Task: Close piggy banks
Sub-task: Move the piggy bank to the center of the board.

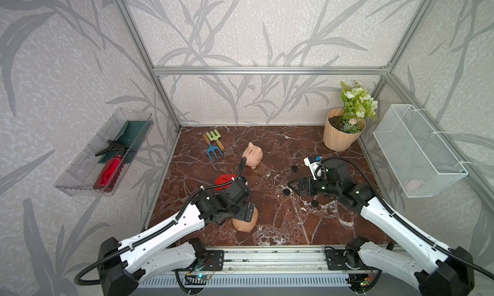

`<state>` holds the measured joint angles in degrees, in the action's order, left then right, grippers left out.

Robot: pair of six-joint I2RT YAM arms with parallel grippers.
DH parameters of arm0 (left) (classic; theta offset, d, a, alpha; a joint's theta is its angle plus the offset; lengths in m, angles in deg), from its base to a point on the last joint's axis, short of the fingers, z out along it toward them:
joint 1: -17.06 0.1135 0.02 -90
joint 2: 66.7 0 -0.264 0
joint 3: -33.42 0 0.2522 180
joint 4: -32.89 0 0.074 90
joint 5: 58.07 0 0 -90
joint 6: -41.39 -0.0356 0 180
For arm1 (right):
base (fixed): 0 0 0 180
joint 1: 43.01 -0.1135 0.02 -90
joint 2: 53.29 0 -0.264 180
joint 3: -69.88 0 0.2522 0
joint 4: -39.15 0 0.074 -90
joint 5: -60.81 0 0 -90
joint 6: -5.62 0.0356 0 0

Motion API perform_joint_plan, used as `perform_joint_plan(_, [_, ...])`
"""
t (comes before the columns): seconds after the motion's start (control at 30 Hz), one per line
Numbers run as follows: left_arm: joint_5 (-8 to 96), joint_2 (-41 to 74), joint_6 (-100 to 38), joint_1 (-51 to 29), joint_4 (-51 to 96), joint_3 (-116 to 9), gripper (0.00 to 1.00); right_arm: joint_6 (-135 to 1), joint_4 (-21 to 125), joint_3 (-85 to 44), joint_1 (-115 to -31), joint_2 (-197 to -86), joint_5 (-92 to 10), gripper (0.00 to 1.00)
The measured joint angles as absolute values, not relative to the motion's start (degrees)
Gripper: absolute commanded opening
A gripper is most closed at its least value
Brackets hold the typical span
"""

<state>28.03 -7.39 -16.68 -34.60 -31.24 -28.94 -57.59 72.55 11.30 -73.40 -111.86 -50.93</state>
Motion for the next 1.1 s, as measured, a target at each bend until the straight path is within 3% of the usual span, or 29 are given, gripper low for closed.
perform_joint_plan(0.43, [27.22,-1.67,-14.43,-39.41,-29.51,-26.93,0.99,-57.61,72.57,11.30,-74.10,-111.81,-49.51,0.99])
perform_joint_plan(1.1, [22.04,6.18,-12.57,-39.85,-25.53,-28.29,0.96,-57.61,74.04,11.30,-74.21,-110.06,-48.16,0.99])
